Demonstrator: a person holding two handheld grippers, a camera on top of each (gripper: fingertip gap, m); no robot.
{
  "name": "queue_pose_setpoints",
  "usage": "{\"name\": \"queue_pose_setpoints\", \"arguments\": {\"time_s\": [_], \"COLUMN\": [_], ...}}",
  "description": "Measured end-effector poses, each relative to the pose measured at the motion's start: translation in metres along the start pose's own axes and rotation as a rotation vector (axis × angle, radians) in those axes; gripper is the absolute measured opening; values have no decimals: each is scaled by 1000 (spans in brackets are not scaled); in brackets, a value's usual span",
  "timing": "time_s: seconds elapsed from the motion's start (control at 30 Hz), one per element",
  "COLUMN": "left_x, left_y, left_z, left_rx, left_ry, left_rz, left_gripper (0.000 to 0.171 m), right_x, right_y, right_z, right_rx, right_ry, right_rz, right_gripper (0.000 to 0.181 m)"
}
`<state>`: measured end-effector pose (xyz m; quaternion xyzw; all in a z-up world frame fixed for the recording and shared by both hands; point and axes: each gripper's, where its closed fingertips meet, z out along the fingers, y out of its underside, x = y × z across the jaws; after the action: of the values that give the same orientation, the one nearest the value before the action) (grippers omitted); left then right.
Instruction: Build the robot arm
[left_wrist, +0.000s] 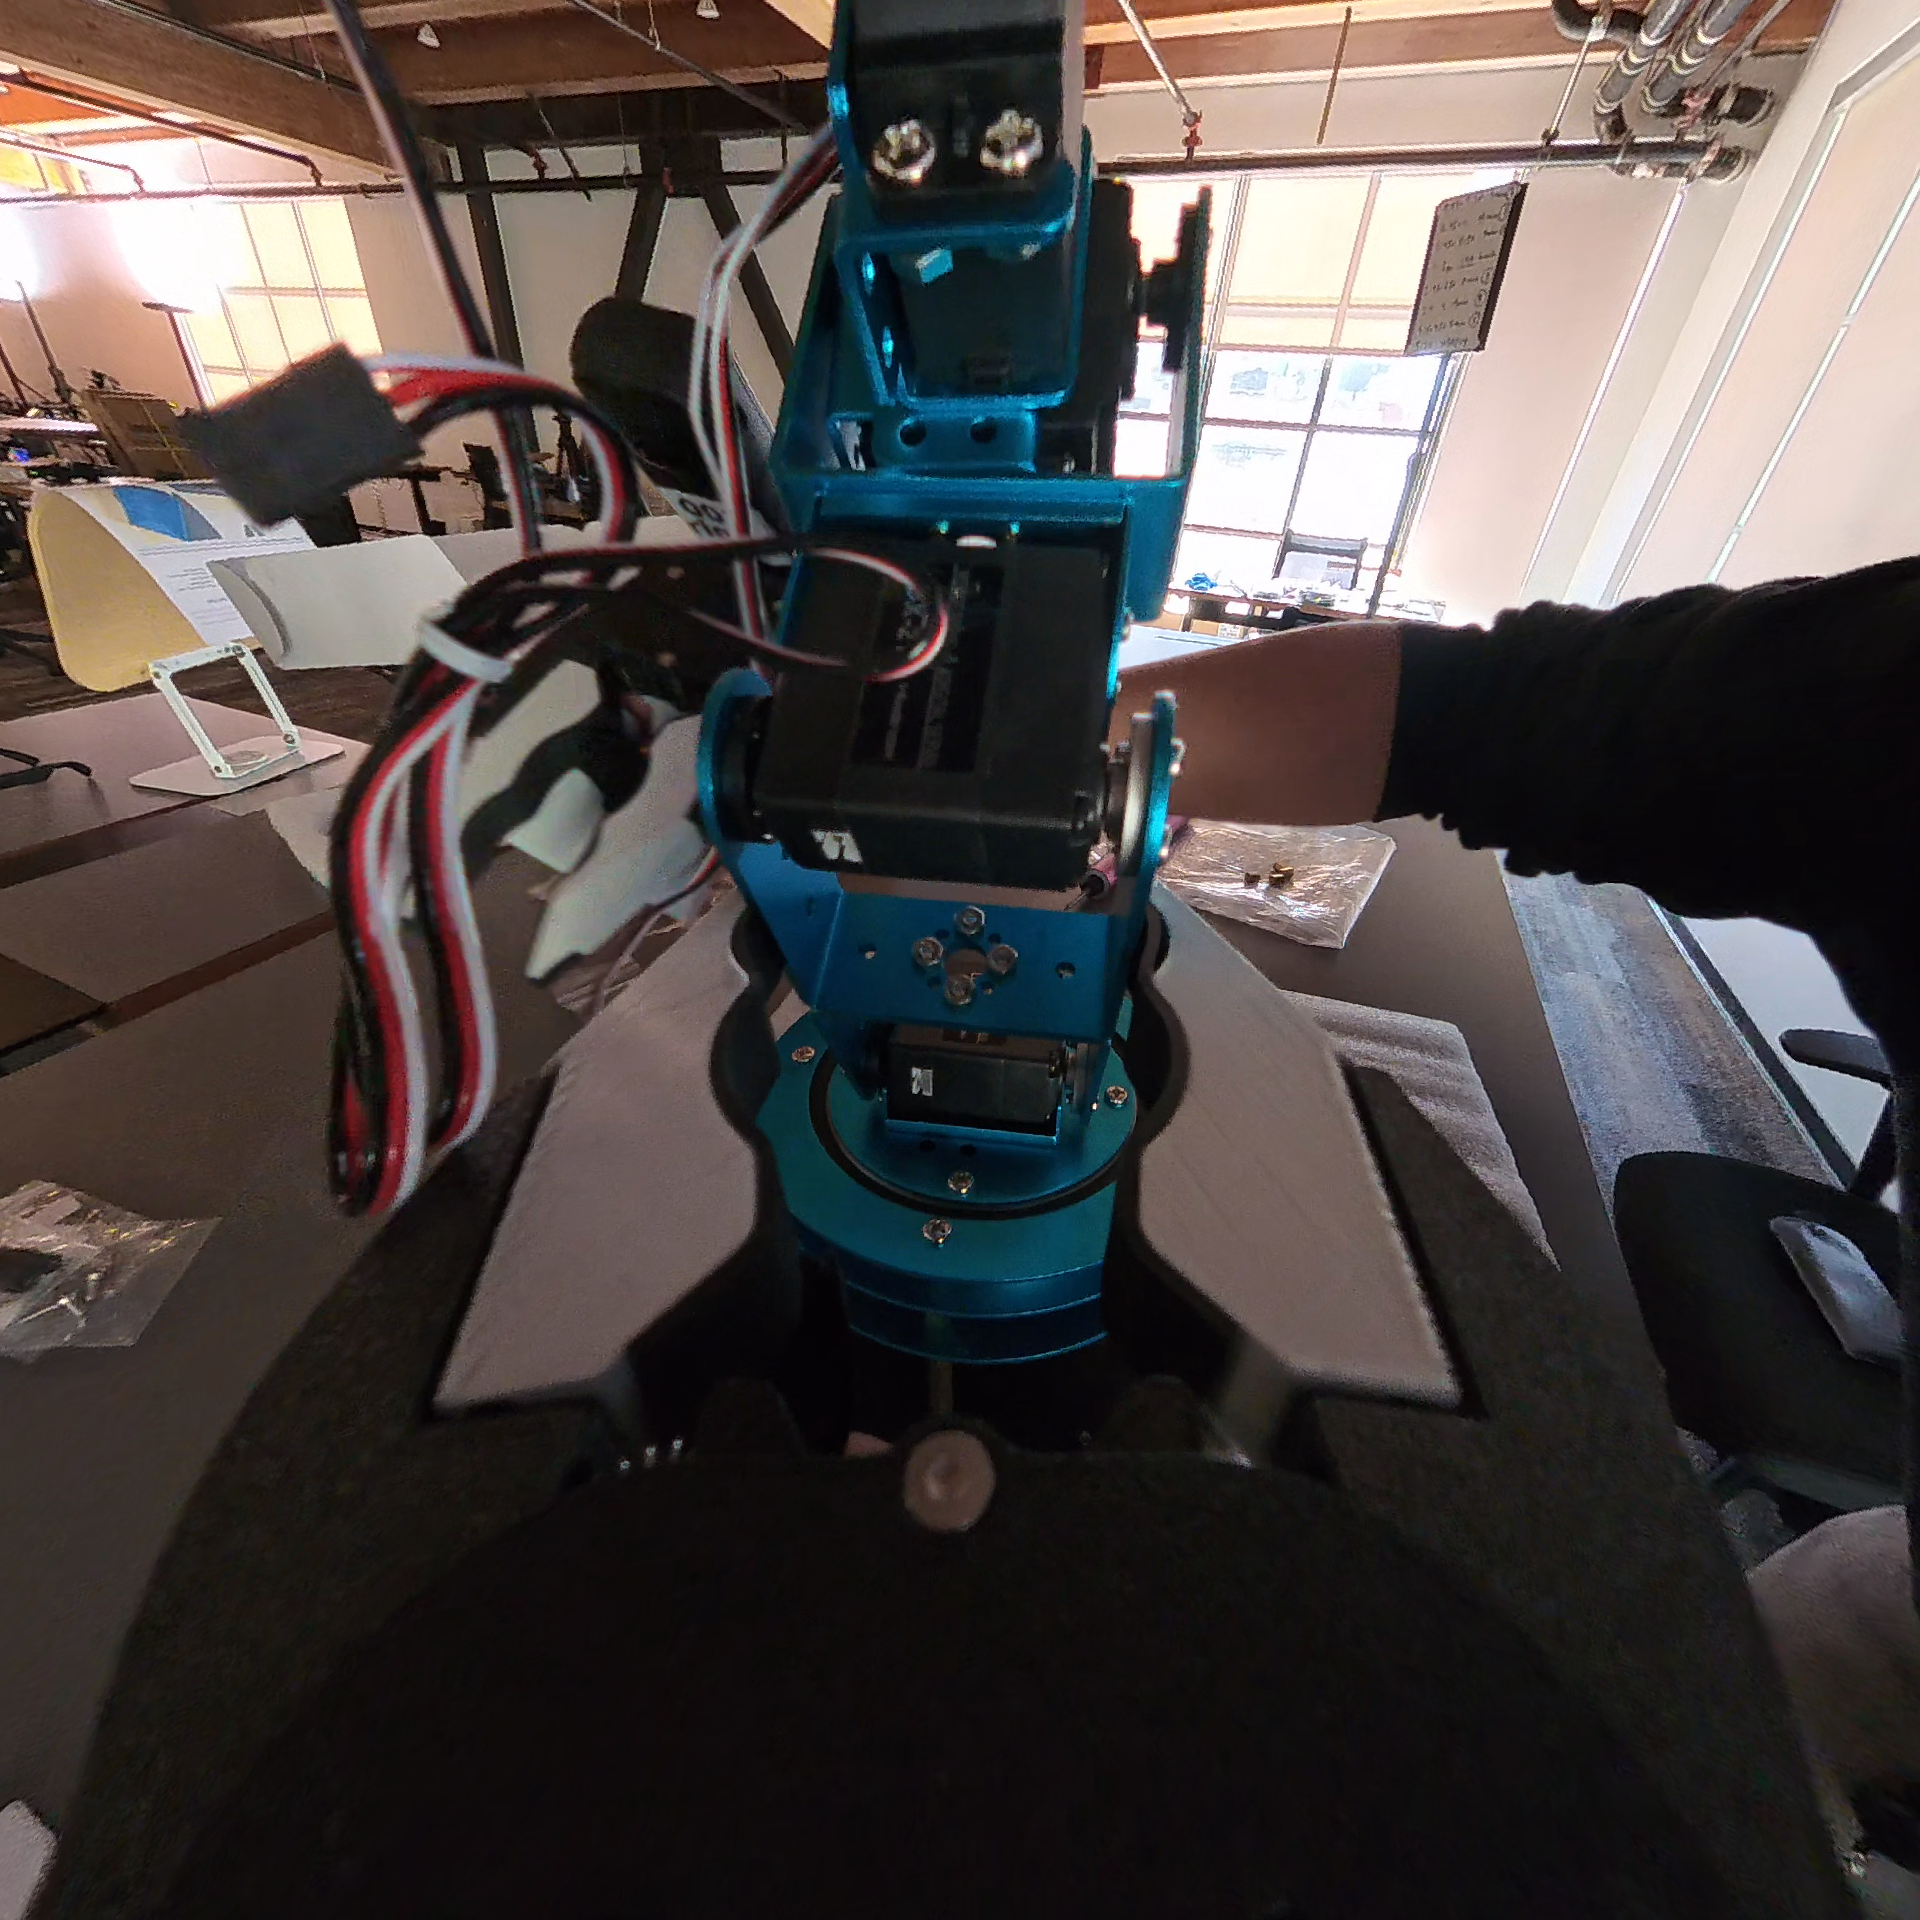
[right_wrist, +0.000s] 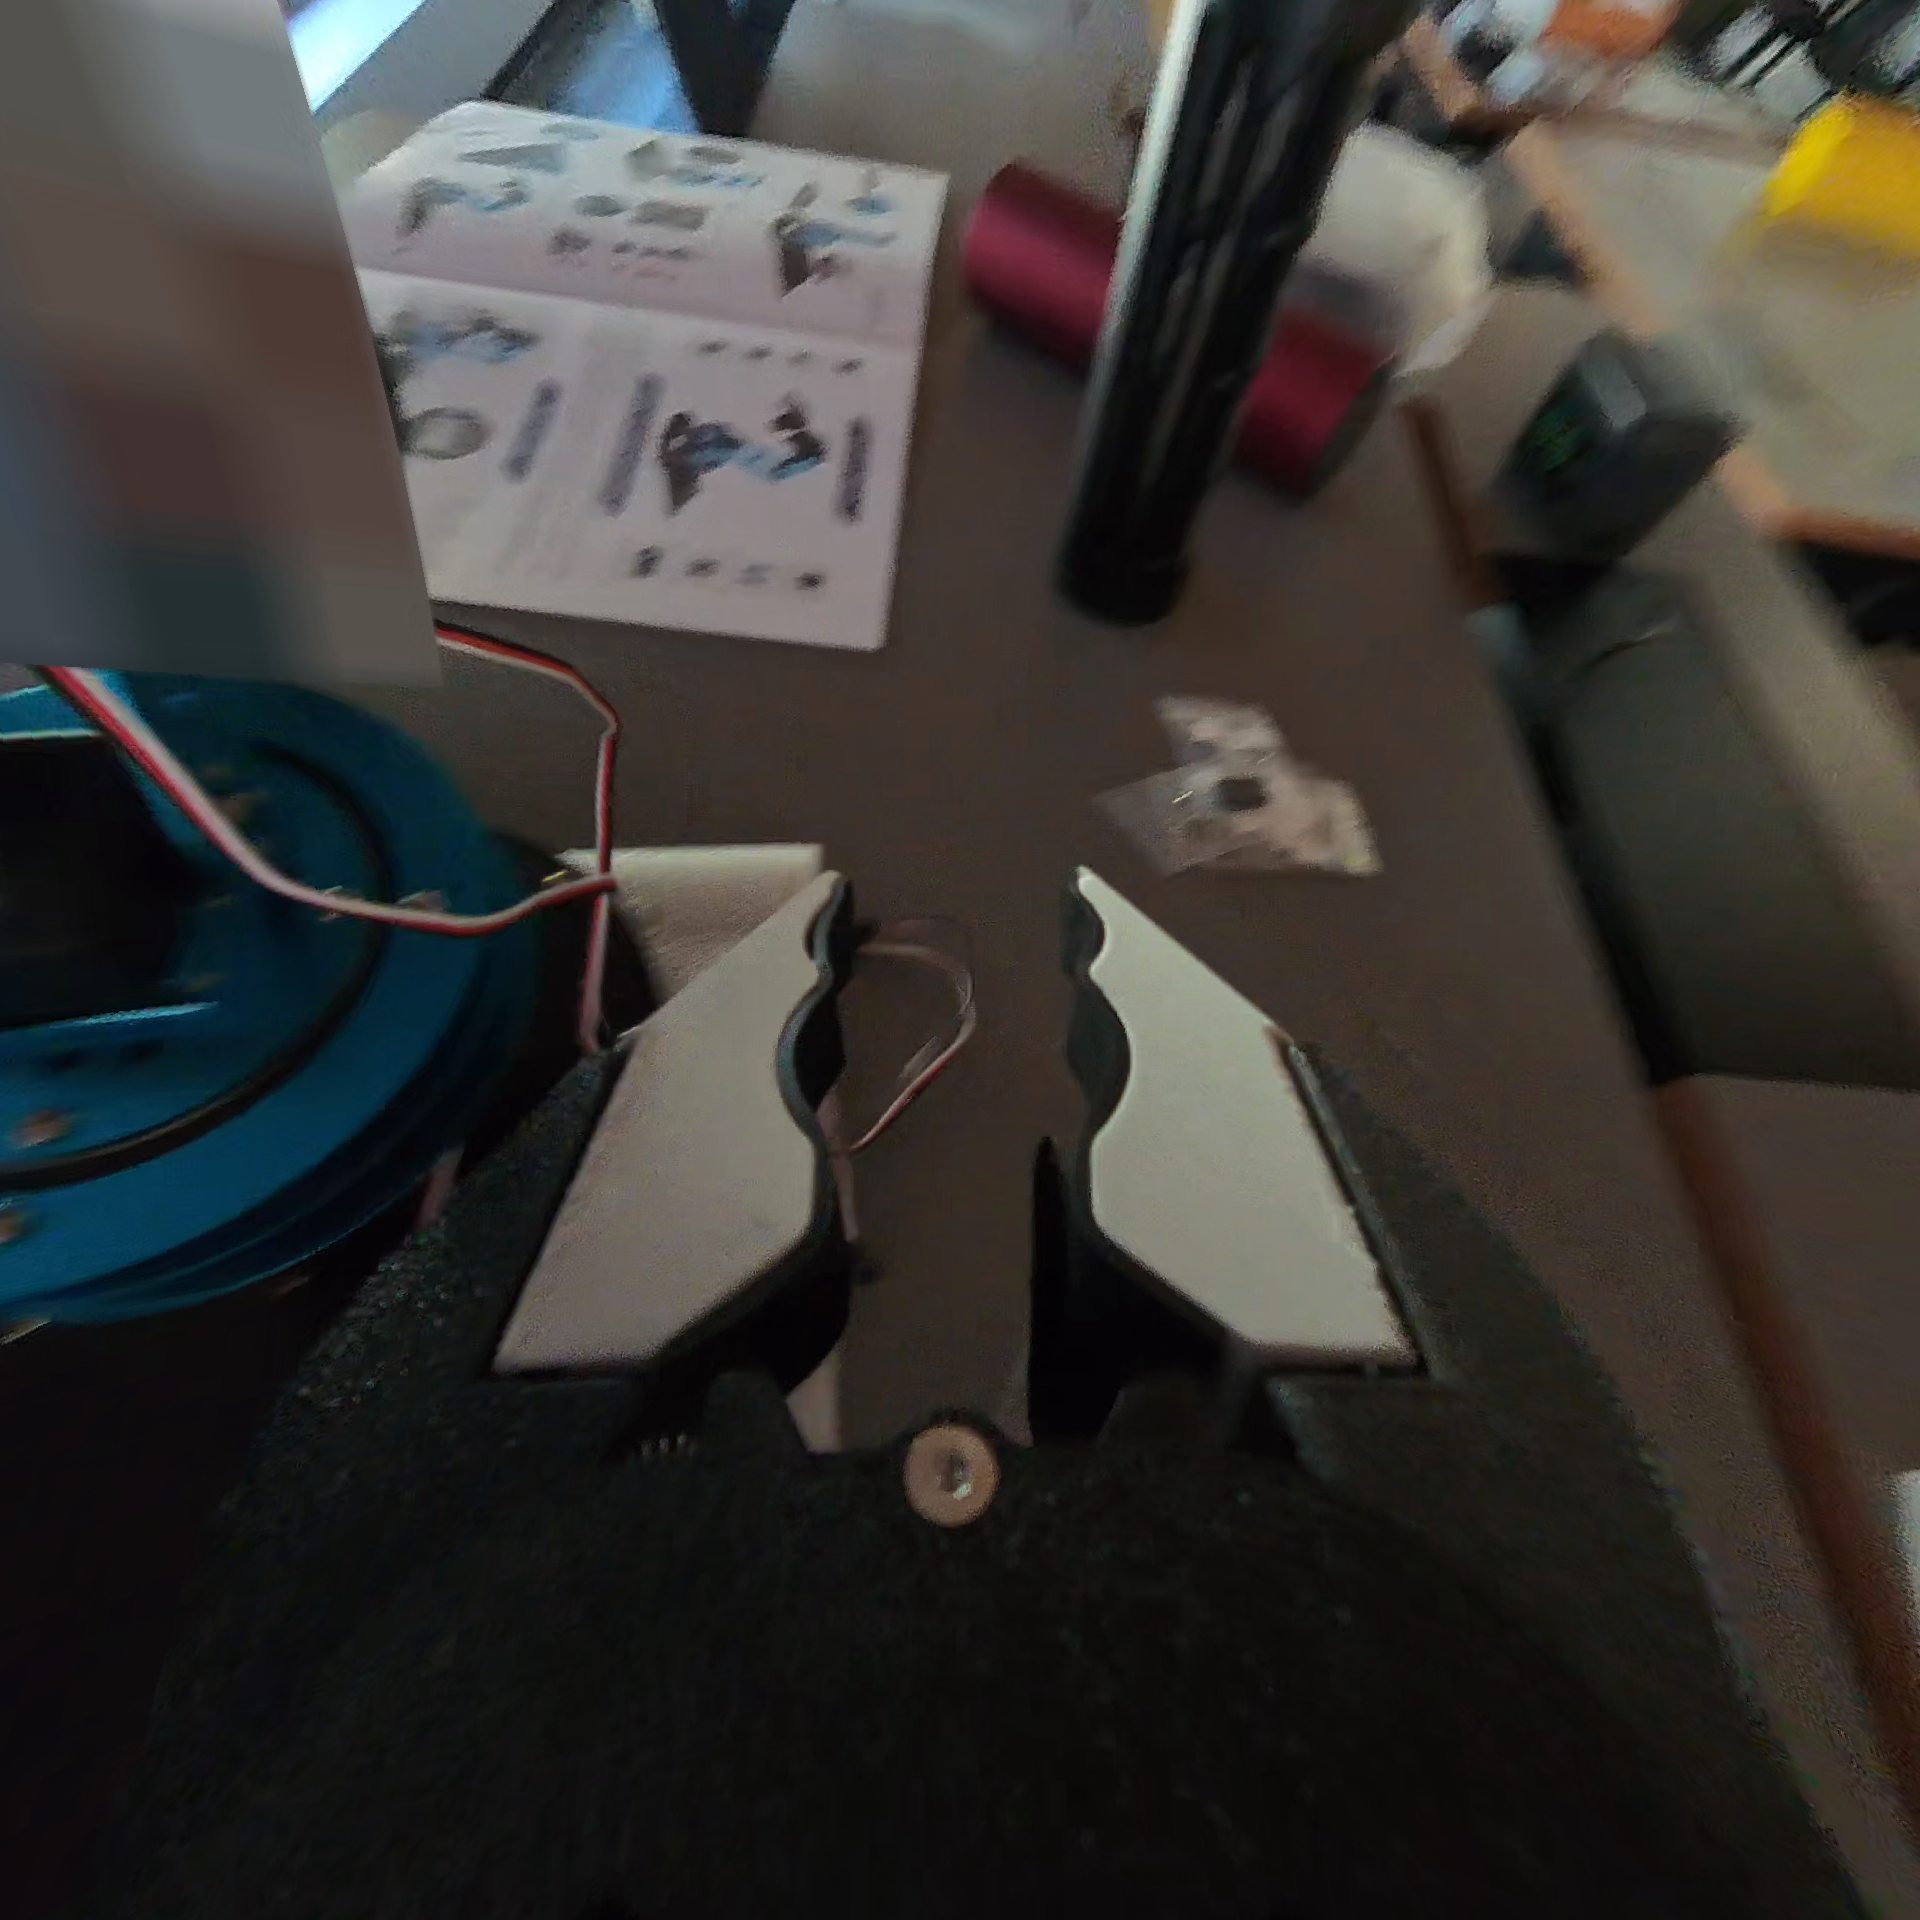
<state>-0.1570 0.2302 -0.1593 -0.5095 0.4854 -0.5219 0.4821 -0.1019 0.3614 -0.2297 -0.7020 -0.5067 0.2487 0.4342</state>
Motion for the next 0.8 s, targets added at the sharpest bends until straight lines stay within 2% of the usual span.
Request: {"name": "queue_pose_setpoints", "arguments": {"time_s": [0.13,0.2,0.23,0.3,0.37,0.47,0.57,0.63,0.7,0.8], "left_x": [0,0,0,0,1,1,0,-1,-2,3], "left_y": [0,0,0,0,0,0,0,0,0,0], "left_z": [0,0,0,0,0,0,0,0,-1,-1], "left_rx": [4,6,6,8,10,13,14,14,11,8], "left_ry": [-1,0,0,0,1,3,1,-1,-4,2], "left_rz": [-4,-4,-5,-5,-4,-10,-21,-30,-33,-4], "left_gripper": [66,66,66,66,66,66,66,66,66,66], "right_x": [-27,-42,-55,-71,-87,-117,-137,-139,-147,-150], "right_y": [27,41,44,48,35,19,13,13,15,17], "right_z": [-26,-47,-58,-75,-82,-64,-25,-8,-2,-3], "right_rx": [-129,-193,-192,-162,-60,-52,-107,-141,-184,-233], "right_ry": [-102,-136,-177,-182,-127,-35,-23,-57,-152,-138], "right_rz": [163,282,357,450,406,230,105,104,174,135], "right_gripper": [65,63,67,90,102,126,135,142,135,134]}}
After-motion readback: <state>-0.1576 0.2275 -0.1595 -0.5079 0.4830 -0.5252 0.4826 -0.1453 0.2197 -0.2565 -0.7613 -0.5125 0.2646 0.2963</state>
